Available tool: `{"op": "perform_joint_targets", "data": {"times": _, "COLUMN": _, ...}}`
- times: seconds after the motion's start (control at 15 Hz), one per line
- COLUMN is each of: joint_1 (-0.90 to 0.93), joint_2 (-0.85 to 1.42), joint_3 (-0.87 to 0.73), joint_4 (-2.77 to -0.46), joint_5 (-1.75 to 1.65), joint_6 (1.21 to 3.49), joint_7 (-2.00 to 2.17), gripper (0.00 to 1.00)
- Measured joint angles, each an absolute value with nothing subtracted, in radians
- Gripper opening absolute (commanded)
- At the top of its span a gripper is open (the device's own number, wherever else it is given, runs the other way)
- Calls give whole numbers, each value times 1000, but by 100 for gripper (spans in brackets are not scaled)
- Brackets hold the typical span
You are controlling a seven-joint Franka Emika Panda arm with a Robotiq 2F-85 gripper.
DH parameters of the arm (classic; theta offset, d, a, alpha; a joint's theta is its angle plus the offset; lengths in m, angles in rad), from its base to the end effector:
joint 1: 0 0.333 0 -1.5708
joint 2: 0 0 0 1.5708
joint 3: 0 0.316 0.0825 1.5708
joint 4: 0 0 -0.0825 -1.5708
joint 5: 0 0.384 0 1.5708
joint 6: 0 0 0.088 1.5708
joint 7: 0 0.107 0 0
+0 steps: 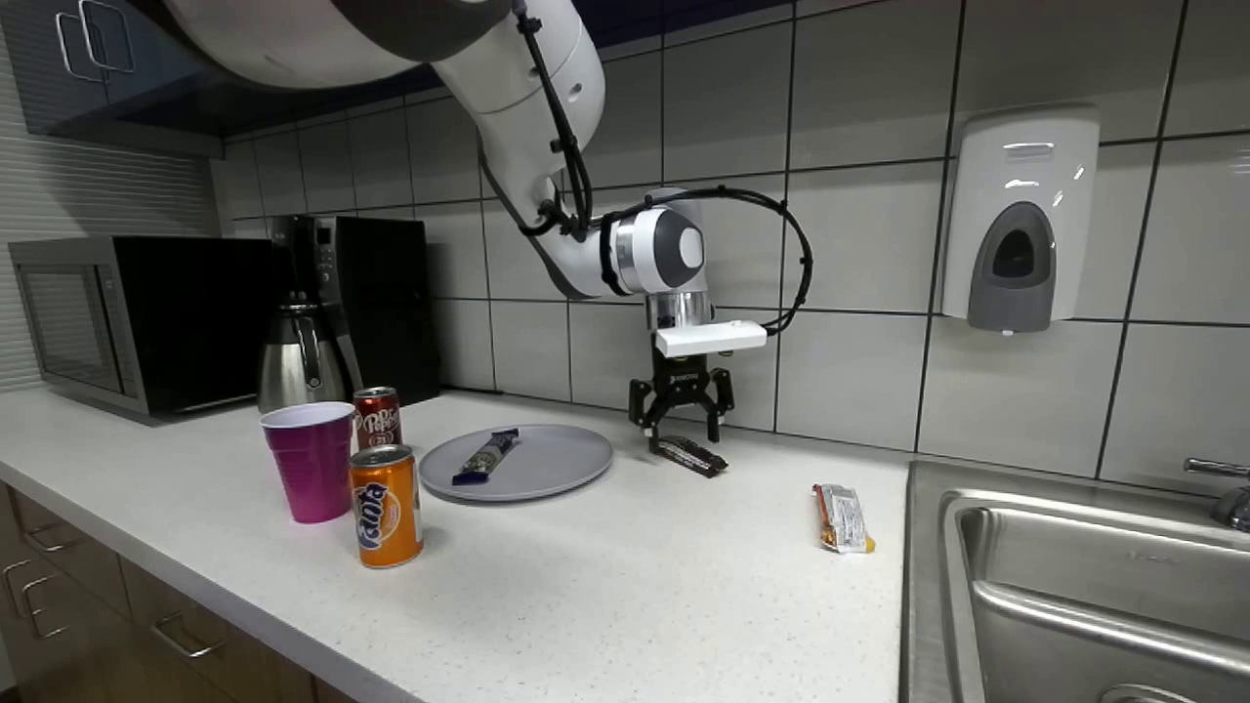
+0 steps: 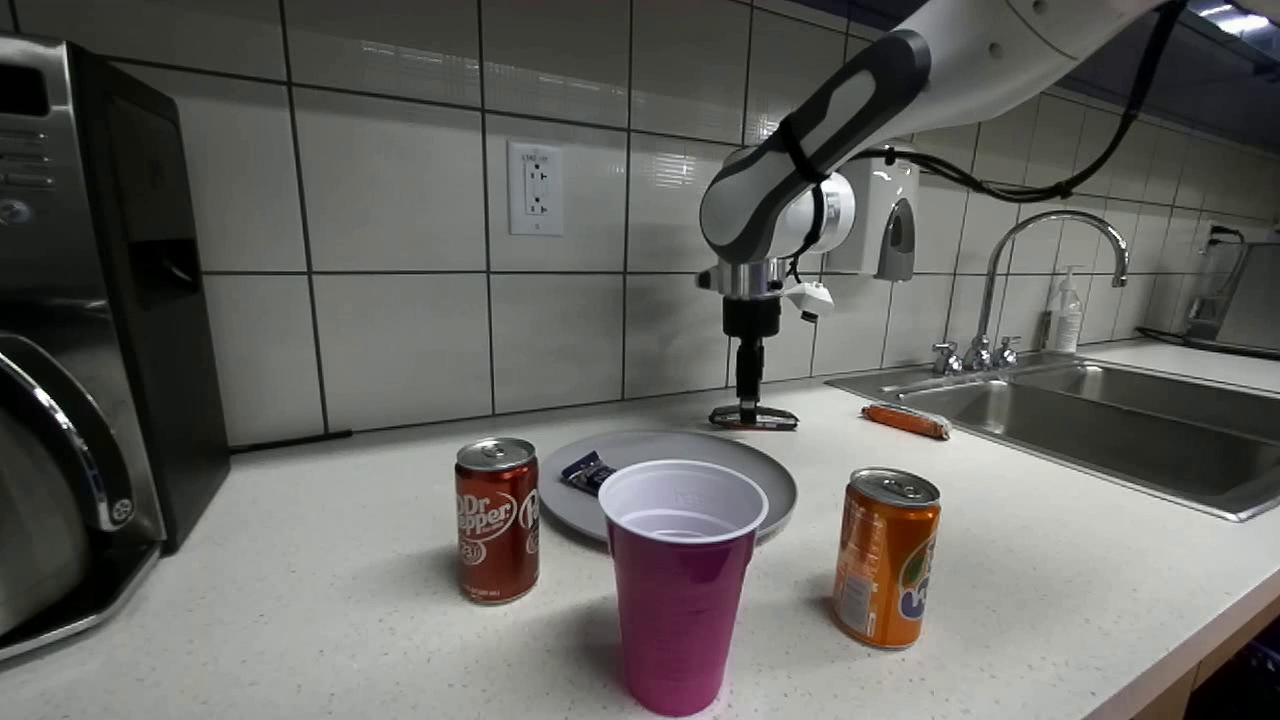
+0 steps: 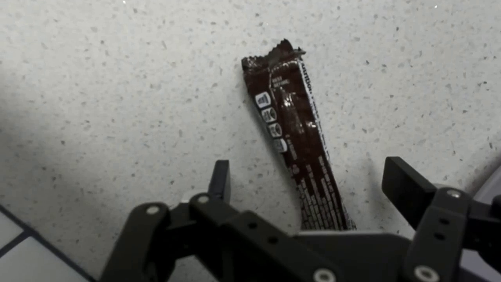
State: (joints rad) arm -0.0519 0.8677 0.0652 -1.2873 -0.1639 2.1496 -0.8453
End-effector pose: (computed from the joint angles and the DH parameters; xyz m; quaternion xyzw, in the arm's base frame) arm 0.7480 -0.0087 0.2250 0.8939 0.4460 -0.0190 0.0393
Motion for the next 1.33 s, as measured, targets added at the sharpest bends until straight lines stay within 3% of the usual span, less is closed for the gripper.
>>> {"op": "perform_joint_targets", "data": {"times": 0.6, "joint_1": -52, "joint_2": 903, "joint_3": 65, "joint_4": -1233, "joint_5": -164, "joint_6": 2126, "joint_7": -852, "gripper": 100}}
{"op": "perform_joint_targets", "data": {"times": 0.67, "joint_1": -52, "joint_2": 906, "joint_3": 65, "joint_4": -1228, "joint_5": -164, "joint_6": 2122, "joint_7": -853, "gripper": 75}}
{"op": "perform_joint_targets", "data": {"times": 0.8, "joint_1": -52, "joint_2": 911, "joint_3": 65, "joint_4": -1219, "joint_5": -164, "joint_6": 2116, "joint_7": -854, "gripper": 65}}
{"op": "perform_joint_targets", "data": {"times": 1.33, "joint_1": -52, "joint_2": 922, "joint_3": 65, "joint_4": -1197, "joint_5": -164, "joint_6": 2114, "joint_7": -854, "gripper": 3}}
